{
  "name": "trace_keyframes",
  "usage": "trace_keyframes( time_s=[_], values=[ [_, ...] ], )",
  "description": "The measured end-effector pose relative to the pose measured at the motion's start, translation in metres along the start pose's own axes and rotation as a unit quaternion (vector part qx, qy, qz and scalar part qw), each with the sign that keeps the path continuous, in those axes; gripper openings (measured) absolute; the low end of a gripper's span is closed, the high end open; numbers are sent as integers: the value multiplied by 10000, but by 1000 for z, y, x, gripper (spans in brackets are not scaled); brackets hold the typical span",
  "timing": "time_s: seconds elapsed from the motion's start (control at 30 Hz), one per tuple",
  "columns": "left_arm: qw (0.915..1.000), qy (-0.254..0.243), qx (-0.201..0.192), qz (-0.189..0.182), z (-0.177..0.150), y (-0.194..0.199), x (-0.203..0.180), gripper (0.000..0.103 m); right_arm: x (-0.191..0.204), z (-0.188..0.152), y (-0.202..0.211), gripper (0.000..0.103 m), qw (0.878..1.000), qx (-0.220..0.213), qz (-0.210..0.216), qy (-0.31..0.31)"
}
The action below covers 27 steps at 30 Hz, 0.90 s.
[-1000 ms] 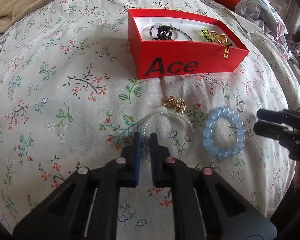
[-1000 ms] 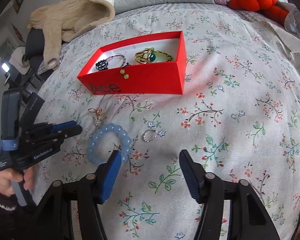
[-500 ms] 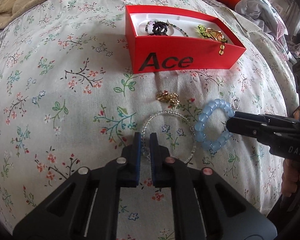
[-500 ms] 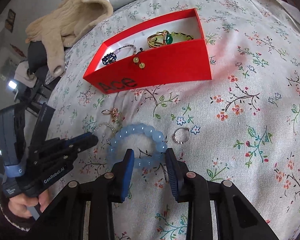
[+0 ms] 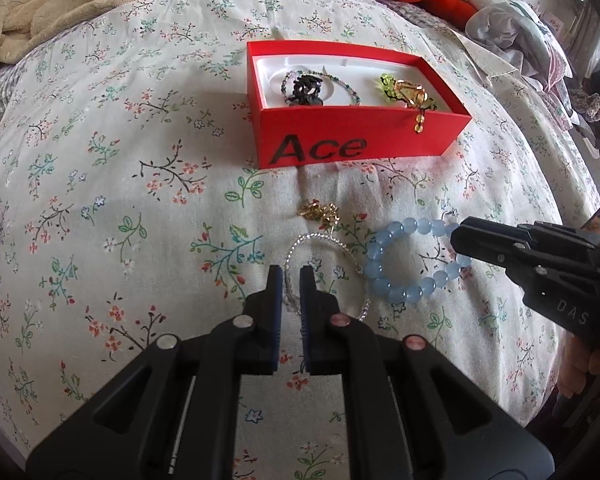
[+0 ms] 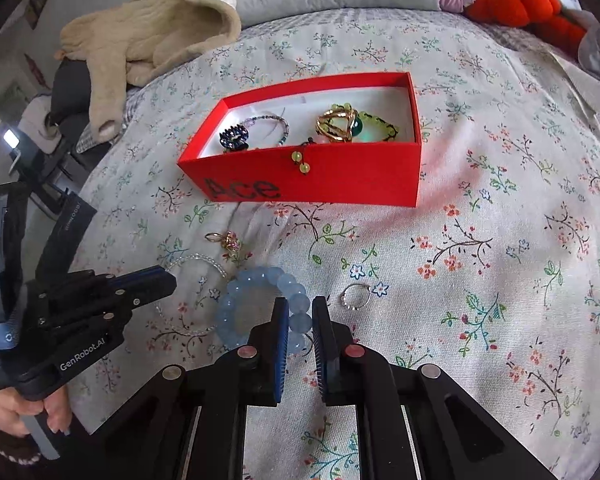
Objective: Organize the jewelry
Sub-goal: 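Carry both bracelets into the red box and open both tools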
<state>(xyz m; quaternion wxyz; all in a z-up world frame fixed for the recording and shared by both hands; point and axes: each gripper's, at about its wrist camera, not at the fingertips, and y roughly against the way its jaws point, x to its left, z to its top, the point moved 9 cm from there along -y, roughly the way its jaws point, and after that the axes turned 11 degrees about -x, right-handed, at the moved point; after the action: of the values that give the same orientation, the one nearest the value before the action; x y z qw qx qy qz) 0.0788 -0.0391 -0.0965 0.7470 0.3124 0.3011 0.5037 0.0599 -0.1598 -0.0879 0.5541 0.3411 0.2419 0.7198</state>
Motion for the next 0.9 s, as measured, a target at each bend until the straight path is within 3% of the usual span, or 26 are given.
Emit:
trace_keyframes(
  time_s=[0.9],
  values=[
    [9950,532,-788,-317,80,39,-15,9,9,75,49,12,9959,-754,168,-471]
  ],
)
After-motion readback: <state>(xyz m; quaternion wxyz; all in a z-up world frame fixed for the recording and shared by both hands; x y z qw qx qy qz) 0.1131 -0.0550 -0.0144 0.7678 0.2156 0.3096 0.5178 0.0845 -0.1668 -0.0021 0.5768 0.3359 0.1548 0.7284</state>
